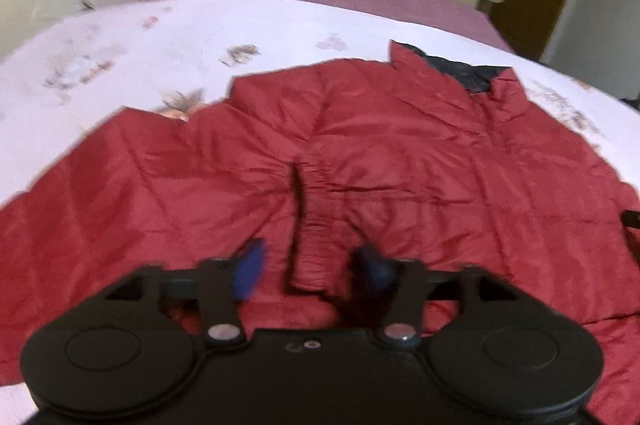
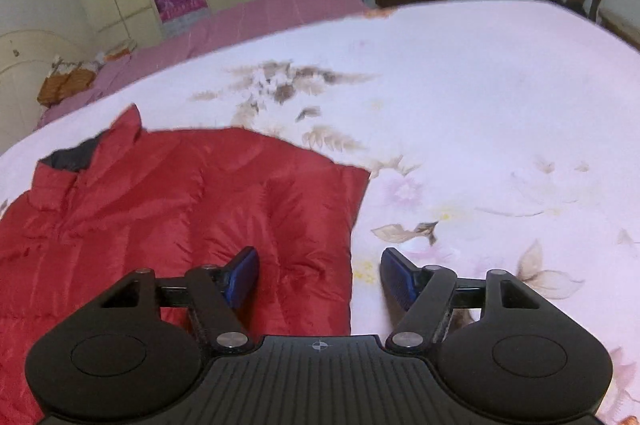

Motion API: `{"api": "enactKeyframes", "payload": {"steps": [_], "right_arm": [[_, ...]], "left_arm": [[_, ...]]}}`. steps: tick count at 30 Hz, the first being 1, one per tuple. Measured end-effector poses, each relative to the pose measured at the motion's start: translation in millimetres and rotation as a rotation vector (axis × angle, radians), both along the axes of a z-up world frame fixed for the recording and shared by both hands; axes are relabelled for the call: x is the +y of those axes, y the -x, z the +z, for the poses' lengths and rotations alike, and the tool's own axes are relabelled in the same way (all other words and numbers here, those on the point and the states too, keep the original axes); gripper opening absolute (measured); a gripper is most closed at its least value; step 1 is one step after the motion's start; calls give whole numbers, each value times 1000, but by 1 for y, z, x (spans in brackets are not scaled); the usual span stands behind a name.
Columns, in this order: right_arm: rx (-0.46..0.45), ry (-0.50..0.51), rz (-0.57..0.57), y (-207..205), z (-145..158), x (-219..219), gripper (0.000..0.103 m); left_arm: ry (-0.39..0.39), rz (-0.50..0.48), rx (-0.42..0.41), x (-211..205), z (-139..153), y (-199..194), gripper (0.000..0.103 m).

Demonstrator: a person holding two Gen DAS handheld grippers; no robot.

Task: Fold large clothes
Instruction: 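Open the right tool to release the sleeve on the jacket body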

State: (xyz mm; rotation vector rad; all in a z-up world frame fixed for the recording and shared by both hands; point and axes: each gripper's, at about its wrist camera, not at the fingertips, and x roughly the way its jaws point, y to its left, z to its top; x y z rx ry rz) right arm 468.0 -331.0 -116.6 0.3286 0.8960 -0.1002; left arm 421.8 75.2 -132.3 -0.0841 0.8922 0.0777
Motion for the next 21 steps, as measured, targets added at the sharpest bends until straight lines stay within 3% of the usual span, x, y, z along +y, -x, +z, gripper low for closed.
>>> {"api": "enactKeyframes", "payload": {"steps": [3, 8, 11, 14, 21], "right_arm": [[-12, 70, 30, 3, -1, 5, 42], [-32, 108, -3, 8, 4, 2, 42], [-100, 148, 7, 17, 21, 11, 42], [-133, 131, 65, 18, 28, 24, 42], [-43, 204, 174, 15, 2, 49, 42]], "left_arm": [[-17, 13, -42, 2, 9, 9, 71], [-33, 10, -118, 0, 29, 24, 70], [-22, -18, -149, -9, 37, 25, 70], [-2, -64, -128, -21, 33, 17, 70], [-5, -70, 11, -27, -5, -3, 71]]}}
